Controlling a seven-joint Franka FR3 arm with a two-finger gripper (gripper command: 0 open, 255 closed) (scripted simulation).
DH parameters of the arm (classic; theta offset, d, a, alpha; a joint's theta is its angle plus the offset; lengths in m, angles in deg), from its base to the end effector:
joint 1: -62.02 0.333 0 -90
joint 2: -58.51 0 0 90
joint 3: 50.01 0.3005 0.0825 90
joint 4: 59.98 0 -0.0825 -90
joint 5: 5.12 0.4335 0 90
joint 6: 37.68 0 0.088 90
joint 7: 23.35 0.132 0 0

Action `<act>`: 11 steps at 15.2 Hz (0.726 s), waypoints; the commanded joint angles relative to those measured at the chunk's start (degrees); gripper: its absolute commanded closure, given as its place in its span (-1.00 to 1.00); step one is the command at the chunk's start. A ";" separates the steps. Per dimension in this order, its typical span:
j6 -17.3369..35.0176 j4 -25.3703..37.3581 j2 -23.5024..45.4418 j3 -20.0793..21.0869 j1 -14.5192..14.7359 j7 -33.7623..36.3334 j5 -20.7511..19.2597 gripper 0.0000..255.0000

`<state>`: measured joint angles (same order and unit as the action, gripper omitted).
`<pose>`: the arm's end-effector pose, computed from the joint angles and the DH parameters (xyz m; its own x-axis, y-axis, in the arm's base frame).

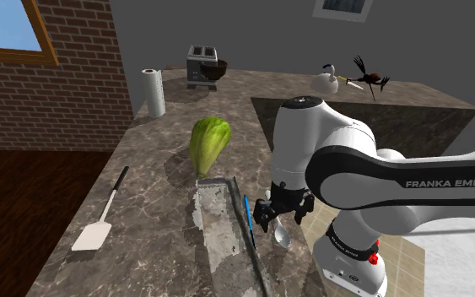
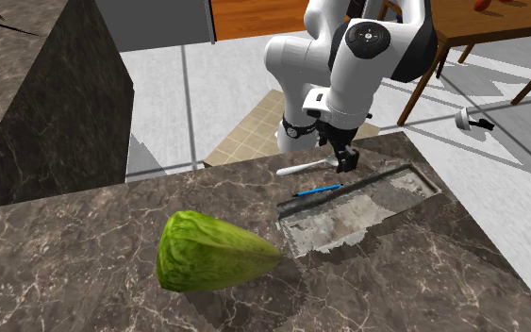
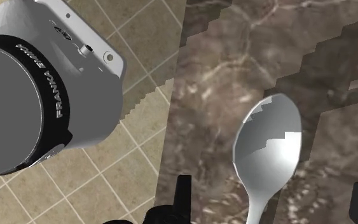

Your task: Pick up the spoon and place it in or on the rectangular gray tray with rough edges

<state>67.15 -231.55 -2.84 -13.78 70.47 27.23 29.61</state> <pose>0.2373 0.1795 0.2968 0.7932 -0.6028 -0.0863 -0.5970 -0.7977 0.0850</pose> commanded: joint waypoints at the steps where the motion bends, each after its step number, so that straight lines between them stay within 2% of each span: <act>1: 0.60 -0.59 0.06 0.24 0.18 -0.13 0.35 -1.00; 8: 0.60 -0.57 0.07 0.24 0.17 -0.13 0.35 -1.00; 9: 0.60 -0.57 0.07 0.24 0.17 -0.13 0.35 1.00; 11: 0.60 -0.57 0.07 0.24 0.17 -0.13 0.35 1.00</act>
<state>67.74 -232.12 -2.77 -13.54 70.64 27.10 29.96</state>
